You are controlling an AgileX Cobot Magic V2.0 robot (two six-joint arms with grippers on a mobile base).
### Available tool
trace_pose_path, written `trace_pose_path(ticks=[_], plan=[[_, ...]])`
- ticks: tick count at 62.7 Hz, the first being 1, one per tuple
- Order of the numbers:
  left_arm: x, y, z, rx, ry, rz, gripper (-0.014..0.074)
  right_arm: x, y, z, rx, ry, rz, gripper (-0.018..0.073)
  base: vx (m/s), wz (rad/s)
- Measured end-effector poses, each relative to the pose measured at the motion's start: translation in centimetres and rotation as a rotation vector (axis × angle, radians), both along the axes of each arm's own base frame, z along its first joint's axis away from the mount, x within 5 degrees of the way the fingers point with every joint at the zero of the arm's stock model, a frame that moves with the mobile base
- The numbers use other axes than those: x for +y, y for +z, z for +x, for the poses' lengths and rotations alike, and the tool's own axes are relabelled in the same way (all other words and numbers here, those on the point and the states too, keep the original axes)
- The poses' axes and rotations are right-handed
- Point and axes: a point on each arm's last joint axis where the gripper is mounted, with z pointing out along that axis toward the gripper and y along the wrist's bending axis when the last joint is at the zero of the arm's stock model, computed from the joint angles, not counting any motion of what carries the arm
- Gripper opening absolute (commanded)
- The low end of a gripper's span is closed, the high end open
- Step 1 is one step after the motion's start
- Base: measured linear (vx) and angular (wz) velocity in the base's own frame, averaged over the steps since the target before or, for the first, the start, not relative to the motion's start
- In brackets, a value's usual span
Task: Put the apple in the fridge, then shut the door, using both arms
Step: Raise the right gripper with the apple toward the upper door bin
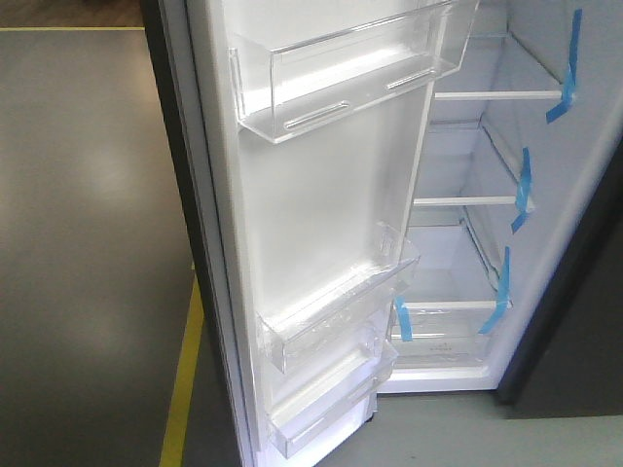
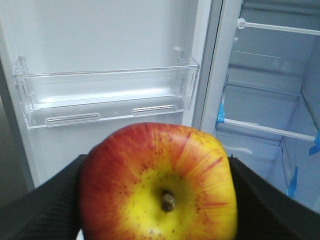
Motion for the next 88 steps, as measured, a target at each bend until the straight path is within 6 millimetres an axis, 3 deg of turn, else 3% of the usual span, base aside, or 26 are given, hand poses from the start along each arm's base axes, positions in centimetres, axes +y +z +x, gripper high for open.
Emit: trace_pose_path(ticks=[88], plan=[[0.00, 0.00, 0.00, 0.000, 0.000, 0.000, -0.0006, 0.00, 0.00, 0.00, 0.000, 0.000, 0.000, -0.0006, 0.04, -0.01]])
